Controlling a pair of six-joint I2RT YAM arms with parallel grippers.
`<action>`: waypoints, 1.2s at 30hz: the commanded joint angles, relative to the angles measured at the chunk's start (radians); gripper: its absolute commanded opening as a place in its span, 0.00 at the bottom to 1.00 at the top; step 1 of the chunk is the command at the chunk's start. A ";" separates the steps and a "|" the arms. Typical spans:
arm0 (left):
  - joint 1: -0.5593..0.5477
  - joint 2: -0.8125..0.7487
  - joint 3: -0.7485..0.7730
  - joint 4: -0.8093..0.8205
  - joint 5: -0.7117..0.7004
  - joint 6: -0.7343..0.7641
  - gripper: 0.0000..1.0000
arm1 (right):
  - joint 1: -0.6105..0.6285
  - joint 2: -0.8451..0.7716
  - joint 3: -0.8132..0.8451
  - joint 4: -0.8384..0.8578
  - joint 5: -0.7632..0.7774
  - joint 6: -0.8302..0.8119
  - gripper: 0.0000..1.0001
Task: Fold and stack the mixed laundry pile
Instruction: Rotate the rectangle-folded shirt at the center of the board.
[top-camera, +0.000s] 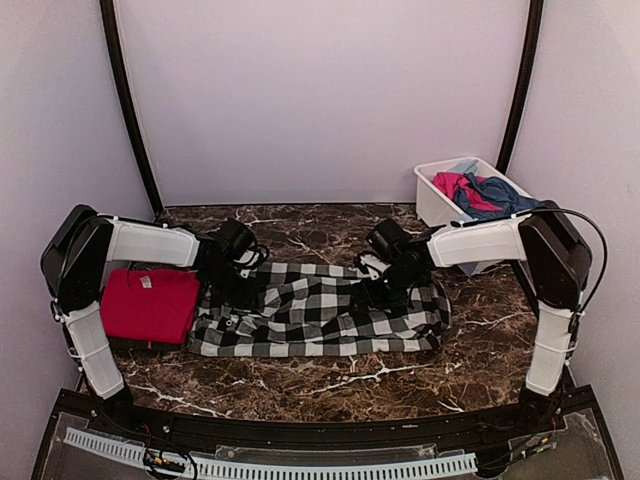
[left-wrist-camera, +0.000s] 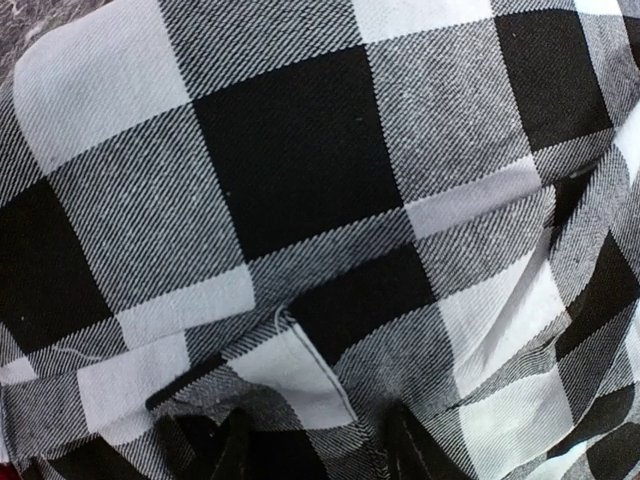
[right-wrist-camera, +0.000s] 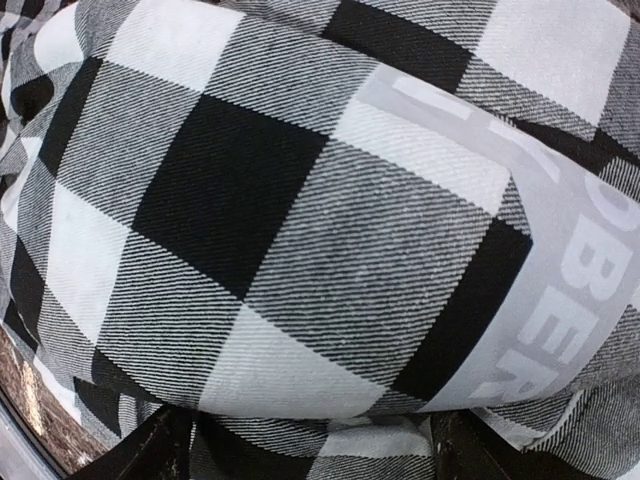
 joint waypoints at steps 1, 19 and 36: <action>0.011 0.024 -0.008 -0.082 -0.070 -0.052 0.44 | -0.033 0.131 0.089 -0.003 0.052 -0.042 0.79; 0.019 -0.134 0.158 -0.126 -0.003 -0.031 0.58 | -0.069 0.160 0.566 -0.224 0.162 -0.256 0.78; 0.023 0.226 0.412 -0.215 -0.122 0.116 0.45 | -0.034 0.116 0.223 -0.047 0.055 -0.036 0.44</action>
